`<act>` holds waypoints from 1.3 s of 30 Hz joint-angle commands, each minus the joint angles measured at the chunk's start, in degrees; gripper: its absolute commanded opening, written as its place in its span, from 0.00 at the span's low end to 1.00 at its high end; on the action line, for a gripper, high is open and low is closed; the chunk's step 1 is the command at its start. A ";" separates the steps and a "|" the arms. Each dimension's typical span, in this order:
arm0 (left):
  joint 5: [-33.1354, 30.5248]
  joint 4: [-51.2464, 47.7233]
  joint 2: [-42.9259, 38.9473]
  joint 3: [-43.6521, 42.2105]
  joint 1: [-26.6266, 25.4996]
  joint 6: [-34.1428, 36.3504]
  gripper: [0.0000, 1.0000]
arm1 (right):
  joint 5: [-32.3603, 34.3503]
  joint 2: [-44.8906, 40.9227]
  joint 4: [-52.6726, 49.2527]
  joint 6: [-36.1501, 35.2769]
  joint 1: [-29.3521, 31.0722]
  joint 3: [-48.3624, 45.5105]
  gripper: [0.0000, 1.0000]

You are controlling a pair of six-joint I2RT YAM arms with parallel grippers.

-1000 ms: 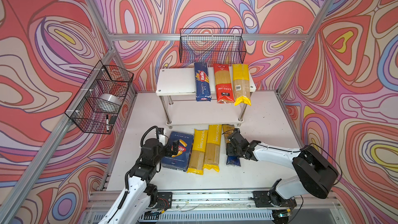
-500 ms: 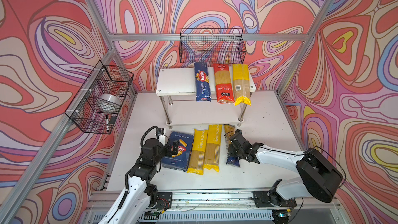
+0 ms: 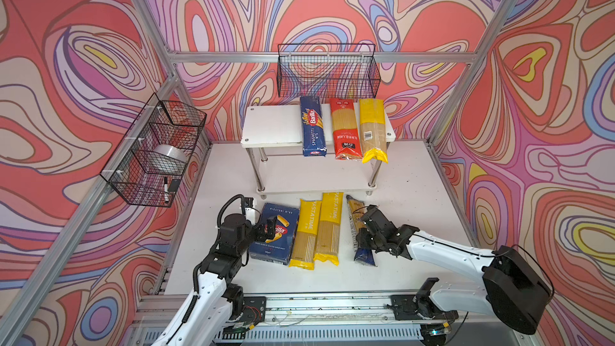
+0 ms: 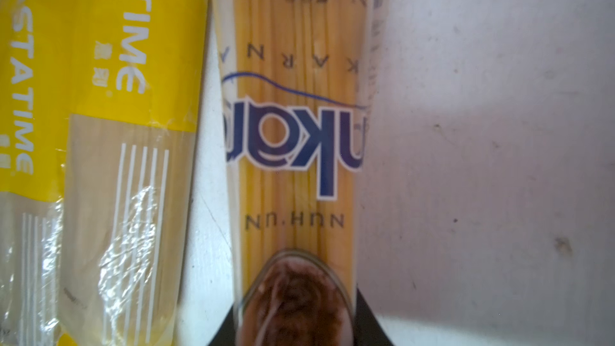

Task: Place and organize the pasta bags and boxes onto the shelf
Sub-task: 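Lift the Ankara bag upright with the right gripper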

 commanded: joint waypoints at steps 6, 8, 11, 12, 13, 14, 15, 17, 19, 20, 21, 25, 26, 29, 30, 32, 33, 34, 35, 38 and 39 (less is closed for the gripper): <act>0.44 -0.85 -0.41 1.55 -0.16 0.14 1.00 | -0.63 -8.76 -2.85 1.09 5.47 5.73 0.08; 0.36 -0.85 -0.41 1.56 -0.16 0.20 1.00 | 0.17 -10.17 -3.46 1.22 6.92 7.03 0.06; 0.35 -0.81 -0.43 1.53 -0.11 0.21 1.00 | 1.34 -12.68 -2.32 1.63 9.08 7.79 0.02; 0.35 -0.83 -0.46 1.56 -0.18 0.21 1.00 | 1.11 -13.42 -1.55 1.73 9.31 7.80 0.02; 0.36 -0.81 -0.45 1.56 -0.18 0.21 1.00 | 0.75 -13.88 -0.87 1.73 9.43 7.89 0.02; 0.36 -0.82 -0.47 1.54 -0.19 0.21 1.00 | 0.39 -14.18 -0.44 1.77 9.50 8.13 0.02; 0.39 -0.81 -0.47 1.51 -0.16 0.21 1.00 | 0.02 -14.24 -0.14 1.79 9.61 8.61 0.02; 0.39 -0.83 -0.47 1.56 -0.19 0.21 1.00 | -0.40 -13.90 0.44 1.50 10.43 9.86 0.02; 0.33 -0.81 -0.47 1.56 -0.13 0.21 1.00 | 0.33 -12.90 0.26 0.73 12.61 12.17 0.02; 0.31 -0.83 -0.47 1.56 -0.15 0.17 1.00 | 1.55 -12.36 -0.27 0.36 13.99 13.49 0.02; 0.32 -0.87 -0.47 1.56 -0.18 0.21 1.00 | 3.26 -11.77 -0.99 -0.01 15.80 15.03 0.02; 0.36 -0.87 -0.46 1.56 -0.17 0.21 1.00 | 8.39 -9.04 -2.83 -1.16 22.00 20.61 0.02; 0.34 -0.85 -0.47 1.54 -0.19 0.20 1.00 | 9.34 -8.49 -3.01 -1.43 23.23 21.68 0.02; 0.31 -0.86 -0.56 1.56 -0.14 0.21 1.00 | 11.58 -6.46 -3.11 -2.25 26.33 24.91 0.01; 0.32 -0.83 -0.56 1.56 -0.19 0.21 1.00 | 12.07 -5.60 -3.24 -2.57 27.17 26.03 0.02; 0.39 -0.81 -0.56 1.53 -0.17 0.21 1.00 | 13.32 -3.91 -3.72 -3.26 28.68 28.57 0.01; 0.33 -0.81 -0.56 1.56 -0.18 0.18 1.00 | 14.05 -3.01 -4.05 -3.83 29.55 29.97 0.01; 0.38 -0.85 -0.56 1.56 -0.19 0.21 1.00 | 14.91 -2.12 -4.24 -4.35 30.47 31.41 0.01; 0.40 -0.81 -0.56 1.55 -0.12 0.20 1.00 | 15.79 -1.34 -4.46 -4.79 31.11 32.48 0.01; 0.32 -0.83 -0.56 1.53 -0.19 0.17 1.00 | 17.21 0.54 -4.74 -5.69 32.40 35.76 0.01; 0.33 -0.81 -0.65 1.46 -0.19 0.21 1.00 | 17.49 1.06 -4.76 -6.05 32.67 36.61 0.01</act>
